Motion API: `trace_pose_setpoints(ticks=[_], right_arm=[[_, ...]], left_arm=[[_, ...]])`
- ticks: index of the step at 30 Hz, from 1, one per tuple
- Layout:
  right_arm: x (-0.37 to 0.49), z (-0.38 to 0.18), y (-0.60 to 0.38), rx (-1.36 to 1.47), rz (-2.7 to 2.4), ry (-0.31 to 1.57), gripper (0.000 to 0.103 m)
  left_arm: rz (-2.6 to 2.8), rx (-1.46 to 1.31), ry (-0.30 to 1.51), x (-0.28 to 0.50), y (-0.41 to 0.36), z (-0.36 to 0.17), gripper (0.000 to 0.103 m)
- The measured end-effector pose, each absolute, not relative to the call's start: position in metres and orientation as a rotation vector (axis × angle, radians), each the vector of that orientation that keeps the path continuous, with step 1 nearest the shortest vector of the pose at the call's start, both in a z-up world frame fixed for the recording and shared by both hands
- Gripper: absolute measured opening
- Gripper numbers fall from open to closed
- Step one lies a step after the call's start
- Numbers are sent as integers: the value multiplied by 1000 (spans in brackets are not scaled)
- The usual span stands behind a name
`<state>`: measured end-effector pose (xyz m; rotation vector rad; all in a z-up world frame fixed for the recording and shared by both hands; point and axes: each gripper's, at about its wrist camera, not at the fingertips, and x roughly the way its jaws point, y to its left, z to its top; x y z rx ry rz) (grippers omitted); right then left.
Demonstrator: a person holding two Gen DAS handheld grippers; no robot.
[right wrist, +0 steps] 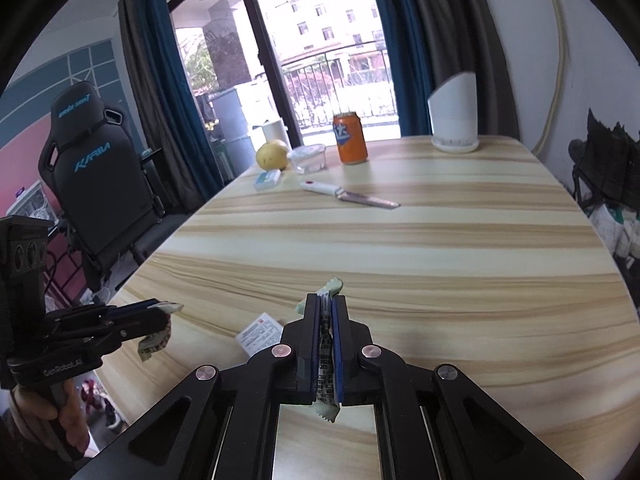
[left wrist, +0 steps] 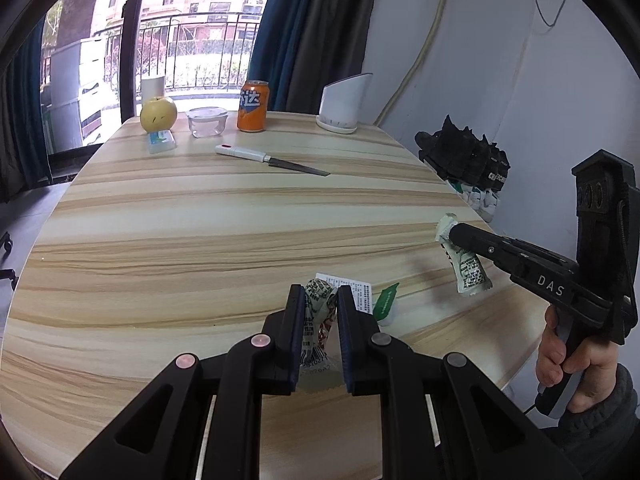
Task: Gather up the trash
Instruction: 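Carry both wrappers down over the yellow-rimmed bin with both tools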
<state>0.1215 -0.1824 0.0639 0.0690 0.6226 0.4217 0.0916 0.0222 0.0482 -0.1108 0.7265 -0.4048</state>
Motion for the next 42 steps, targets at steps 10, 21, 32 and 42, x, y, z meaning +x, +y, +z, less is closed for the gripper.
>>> trace_pose_setpoints(ticks=[10,21,32,42], right_arm=[[47,96,-188,67,462,523,4],[-24,93,-190,52,510,472,4],[-47,45,-185,72,527,547,4],[-59,-10,-172,71,527,665,4]], left_arm=[[-429,-82,626,41,7,80,12],[-465,-55,552,-11,0,87,12],[-439,-35,571,-28,-3,57,12],[-439,-58,669,-35,-11,6,12]])
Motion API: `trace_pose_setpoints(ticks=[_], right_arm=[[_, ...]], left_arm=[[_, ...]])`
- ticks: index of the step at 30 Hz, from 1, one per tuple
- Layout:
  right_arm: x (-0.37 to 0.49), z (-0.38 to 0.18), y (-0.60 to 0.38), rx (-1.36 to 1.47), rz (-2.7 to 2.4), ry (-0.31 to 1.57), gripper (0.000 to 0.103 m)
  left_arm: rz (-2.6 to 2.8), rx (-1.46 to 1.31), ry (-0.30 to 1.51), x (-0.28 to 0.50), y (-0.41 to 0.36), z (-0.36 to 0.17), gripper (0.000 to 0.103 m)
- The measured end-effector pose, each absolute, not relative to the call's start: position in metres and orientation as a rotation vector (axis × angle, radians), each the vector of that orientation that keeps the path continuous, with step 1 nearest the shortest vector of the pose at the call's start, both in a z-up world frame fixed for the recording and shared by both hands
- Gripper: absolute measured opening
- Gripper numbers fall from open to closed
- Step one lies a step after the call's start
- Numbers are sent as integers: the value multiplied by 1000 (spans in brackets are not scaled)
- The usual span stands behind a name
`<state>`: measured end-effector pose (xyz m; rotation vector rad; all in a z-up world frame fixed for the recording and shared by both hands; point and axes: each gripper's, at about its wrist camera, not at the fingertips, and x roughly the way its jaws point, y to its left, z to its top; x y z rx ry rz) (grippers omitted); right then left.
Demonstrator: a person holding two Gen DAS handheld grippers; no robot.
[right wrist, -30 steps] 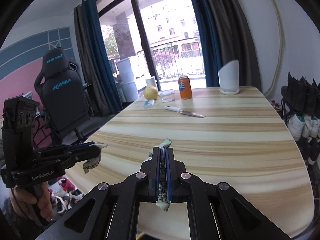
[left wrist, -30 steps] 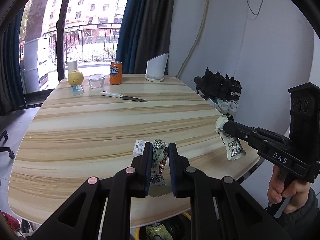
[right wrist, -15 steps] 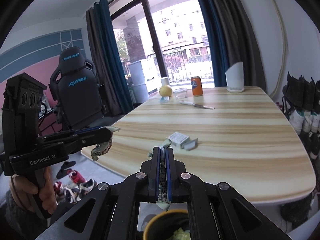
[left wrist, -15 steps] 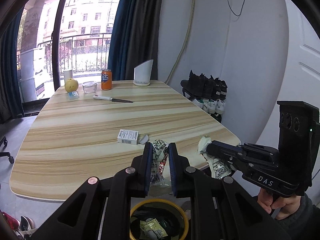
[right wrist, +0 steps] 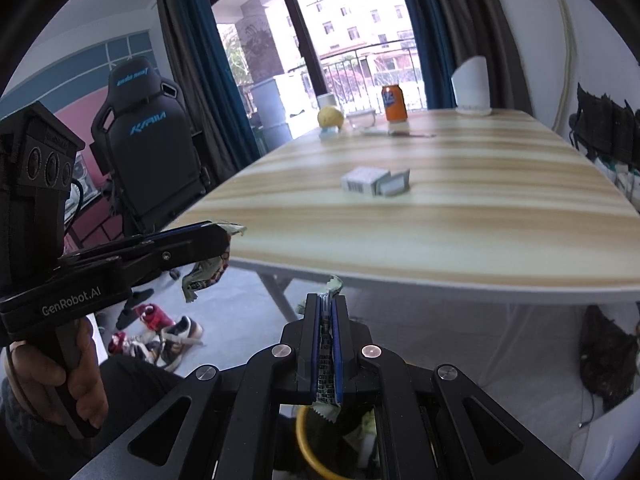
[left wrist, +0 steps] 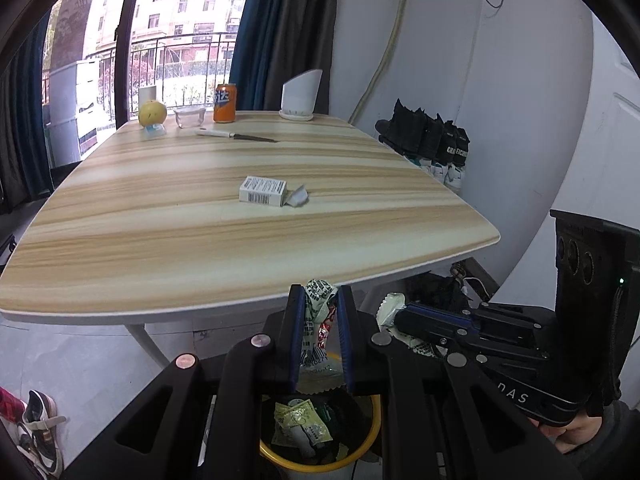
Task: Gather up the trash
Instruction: 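Carry both wrappers down over the yellow-rimmed bin with both tools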
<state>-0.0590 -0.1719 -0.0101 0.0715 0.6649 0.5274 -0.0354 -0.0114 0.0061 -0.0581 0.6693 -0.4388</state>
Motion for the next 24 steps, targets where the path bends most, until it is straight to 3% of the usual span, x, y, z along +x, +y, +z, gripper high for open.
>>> trace_pose_setpoints(ticks=[24], right_arm=[[-34,-110,-178,90,427,947,4]], left_arm=[[-459,-64,916,-38,-31,-91,11]])
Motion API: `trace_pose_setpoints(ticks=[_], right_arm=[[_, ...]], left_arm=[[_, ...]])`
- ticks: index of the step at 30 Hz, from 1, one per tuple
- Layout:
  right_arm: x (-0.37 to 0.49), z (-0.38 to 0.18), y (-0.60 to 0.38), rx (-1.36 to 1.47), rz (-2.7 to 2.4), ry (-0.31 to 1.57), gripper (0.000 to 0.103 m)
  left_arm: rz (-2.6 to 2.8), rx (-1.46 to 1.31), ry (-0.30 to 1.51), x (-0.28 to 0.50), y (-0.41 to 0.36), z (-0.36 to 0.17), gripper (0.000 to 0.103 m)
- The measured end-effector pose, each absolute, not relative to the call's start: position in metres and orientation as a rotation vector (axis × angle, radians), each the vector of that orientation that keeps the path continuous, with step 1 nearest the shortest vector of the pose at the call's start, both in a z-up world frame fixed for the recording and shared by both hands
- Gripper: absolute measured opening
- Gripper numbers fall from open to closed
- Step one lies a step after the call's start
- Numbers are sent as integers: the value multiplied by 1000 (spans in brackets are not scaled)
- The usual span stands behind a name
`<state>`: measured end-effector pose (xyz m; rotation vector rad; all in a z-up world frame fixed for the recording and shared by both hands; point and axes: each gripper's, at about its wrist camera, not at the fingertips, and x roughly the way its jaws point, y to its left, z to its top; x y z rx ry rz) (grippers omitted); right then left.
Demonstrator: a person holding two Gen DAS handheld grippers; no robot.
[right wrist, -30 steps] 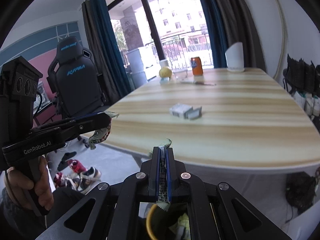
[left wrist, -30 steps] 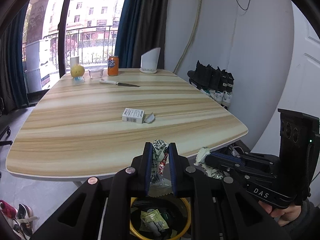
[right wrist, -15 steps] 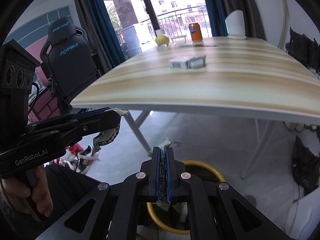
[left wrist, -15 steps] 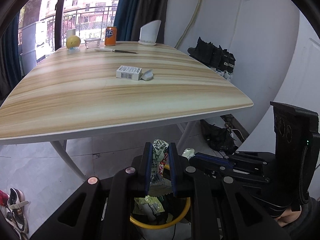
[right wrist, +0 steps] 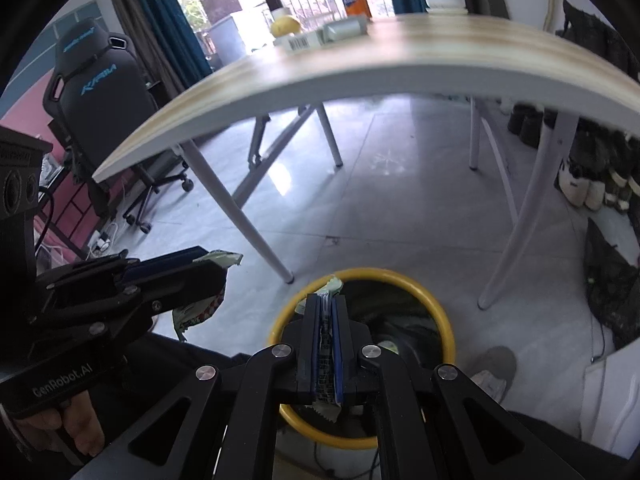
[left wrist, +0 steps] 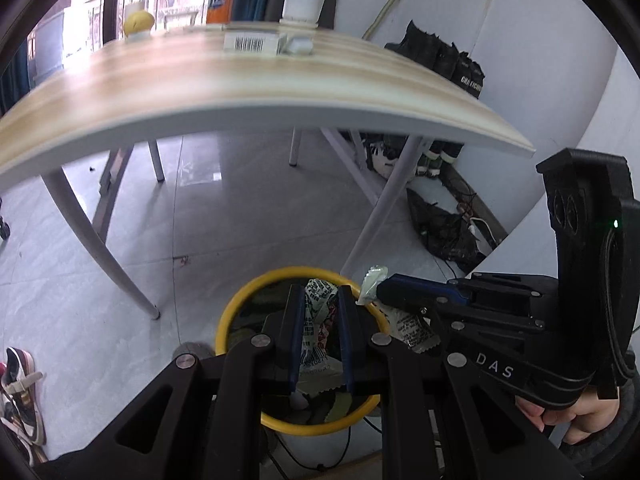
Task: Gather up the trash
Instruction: 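Carry both wrappers down over the yellow-rimmed bin with both tools, then open both grippers to drop the wrappers into the bin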
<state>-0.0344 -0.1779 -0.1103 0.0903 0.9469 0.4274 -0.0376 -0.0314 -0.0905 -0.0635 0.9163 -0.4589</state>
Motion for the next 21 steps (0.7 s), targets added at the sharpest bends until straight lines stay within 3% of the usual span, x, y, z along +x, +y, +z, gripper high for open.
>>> trace_pose_setpoints(ticks=[21], right_arm=[[-5,-192,-174,51,267,1184,4]], left_arm=[[-422,-68,1152,-10,-51,-173,11]])
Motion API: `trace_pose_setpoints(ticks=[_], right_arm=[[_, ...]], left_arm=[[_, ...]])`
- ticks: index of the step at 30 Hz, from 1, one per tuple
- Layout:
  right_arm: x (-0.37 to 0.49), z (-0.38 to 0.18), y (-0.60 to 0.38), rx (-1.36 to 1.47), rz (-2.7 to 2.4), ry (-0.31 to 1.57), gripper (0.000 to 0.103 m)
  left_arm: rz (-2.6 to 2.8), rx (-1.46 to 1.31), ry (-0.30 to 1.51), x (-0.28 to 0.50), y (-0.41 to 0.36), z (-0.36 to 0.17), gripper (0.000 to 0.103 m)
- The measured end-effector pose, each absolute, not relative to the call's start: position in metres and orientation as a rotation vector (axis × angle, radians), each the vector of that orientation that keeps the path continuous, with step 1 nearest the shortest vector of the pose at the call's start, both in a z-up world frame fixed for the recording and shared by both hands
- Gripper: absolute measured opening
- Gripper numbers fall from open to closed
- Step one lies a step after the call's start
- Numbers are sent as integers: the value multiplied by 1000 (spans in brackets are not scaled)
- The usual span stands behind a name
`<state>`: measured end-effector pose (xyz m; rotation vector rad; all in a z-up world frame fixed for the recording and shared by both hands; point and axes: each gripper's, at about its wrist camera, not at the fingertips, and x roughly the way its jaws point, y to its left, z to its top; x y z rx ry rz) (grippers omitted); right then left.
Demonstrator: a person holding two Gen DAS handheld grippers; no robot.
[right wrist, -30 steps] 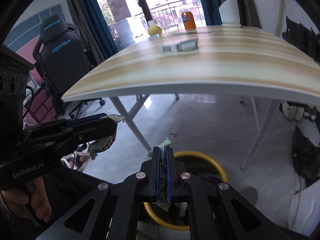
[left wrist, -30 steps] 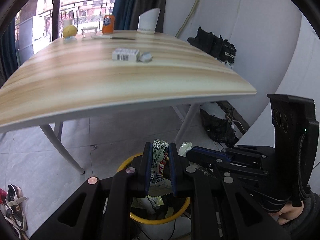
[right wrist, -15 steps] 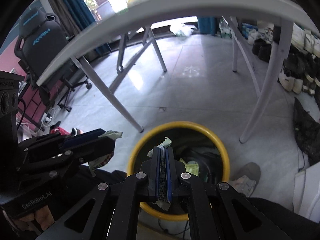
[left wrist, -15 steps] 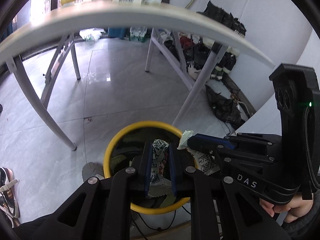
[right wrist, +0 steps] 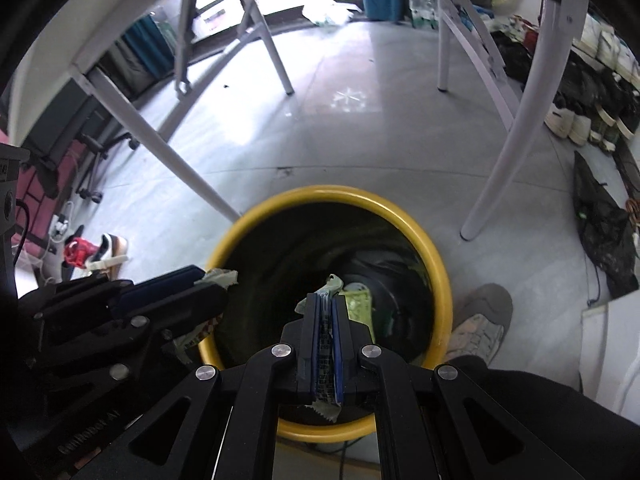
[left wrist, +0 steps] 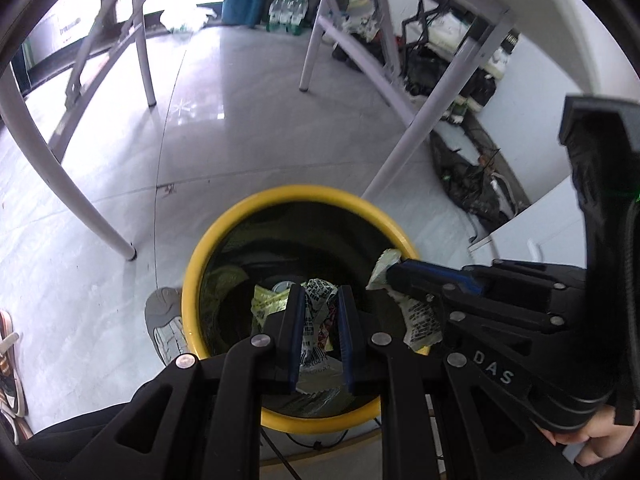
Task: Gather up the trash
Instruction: 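Open both grippers to drop the wrappers into the bin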
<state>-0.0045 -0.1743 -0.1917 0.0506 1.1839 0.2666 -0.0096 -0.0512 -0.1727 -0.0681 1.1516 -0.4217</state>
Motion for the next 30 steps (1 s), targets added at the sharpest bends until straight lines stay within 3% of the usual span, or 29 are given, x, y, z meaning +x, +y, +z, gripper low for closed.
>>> trace_pose_setpoints(ticks=[22,24,26,28,30], right_arm=[[2,-216,-174,70,226,1239,8],[2,-217,-174,69,214,1241,12],[2,-217,-176,80,208,1239,28],[1,-215,-178,84,194,1227,43],[2,-214,-182,84,167,1222,47]], left_arm=[[-389,-90,1207,-1,-47,-194,13],[-387,-88,1209,-1,-47,-194,14],[-382,-87,1210,-1,-47,-195,18],[-364,-79,1208,0,-46,-195,33],[-346,-83,1204,1,-44,-195,40]])
